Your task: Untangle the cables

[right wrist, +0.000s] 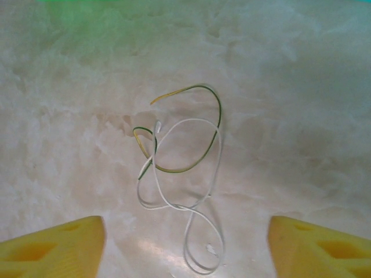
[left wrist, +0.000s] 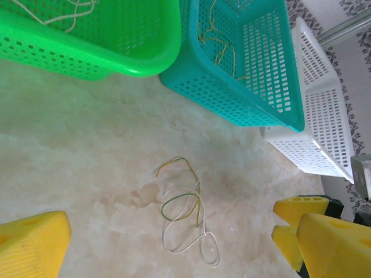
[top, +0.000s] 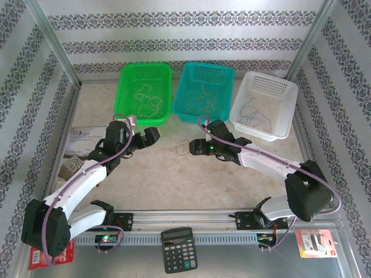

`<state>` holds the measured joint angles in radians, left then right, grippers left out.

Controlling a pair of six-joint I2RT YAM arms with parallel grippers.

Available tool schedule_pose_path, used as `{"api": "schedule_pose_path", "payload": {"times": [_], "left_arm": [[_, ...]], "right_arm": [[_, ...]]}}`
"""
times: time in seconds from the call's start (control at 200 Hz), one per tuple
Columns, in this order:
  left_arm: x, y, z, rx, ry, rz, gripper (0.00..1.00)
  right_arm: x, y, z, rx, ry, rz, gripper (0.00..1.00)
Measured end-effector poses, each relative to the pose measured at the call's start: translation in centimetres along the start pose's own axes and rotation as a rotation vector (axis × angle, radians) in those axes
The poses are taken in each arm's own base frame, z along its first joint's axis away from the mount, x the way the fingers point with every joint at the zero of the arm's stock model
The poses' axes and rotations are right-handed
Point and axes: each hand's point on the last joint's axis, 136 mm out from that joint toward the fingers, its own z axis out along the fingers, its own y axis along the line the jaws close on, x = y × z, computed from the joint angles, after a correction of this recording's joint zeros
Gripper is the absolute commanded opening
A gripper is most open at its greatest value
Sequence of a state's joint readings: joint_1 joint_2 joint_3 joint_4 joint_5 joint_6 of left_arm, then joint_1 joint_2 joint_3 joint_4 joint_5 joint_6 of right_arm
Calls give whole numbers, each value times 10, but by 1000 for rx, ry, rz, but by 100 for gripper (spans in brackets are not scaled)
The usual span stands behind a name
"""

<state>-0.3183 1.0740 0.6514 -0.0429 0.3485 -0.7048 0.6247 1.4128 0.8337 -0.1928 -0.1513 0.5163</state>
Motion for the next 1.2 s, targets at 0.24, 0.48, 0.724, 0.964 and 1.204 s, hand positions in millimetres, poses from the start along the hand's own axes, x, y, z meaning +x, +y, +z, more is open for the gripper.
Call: {"api": "schedule_pose_path", "payload": {"times": [0.24, 0.48, 0.724, 0.964, 1.204], "left_arm": [[13, 5, 11, -16, 29, -11, 100], [14, 6, 17, -19, 33, -26, 100], [14, 7, 20, -20, 36, -33, 100], [11, 5, 20, -8, 23, -36, 100], [13, 7, 23, -16, 31, -46, 100]], "right_arm": [[12, 3, 22, -3, 79, 14, 50], [24, 10, 40, 7, 140, -15, 46], [25, 13, 57, 21, 178, -42, 39], [22, 12, 72, 39, 204, -72, 34], [30, 6, 82, 58, 242, -82, 27]]}}
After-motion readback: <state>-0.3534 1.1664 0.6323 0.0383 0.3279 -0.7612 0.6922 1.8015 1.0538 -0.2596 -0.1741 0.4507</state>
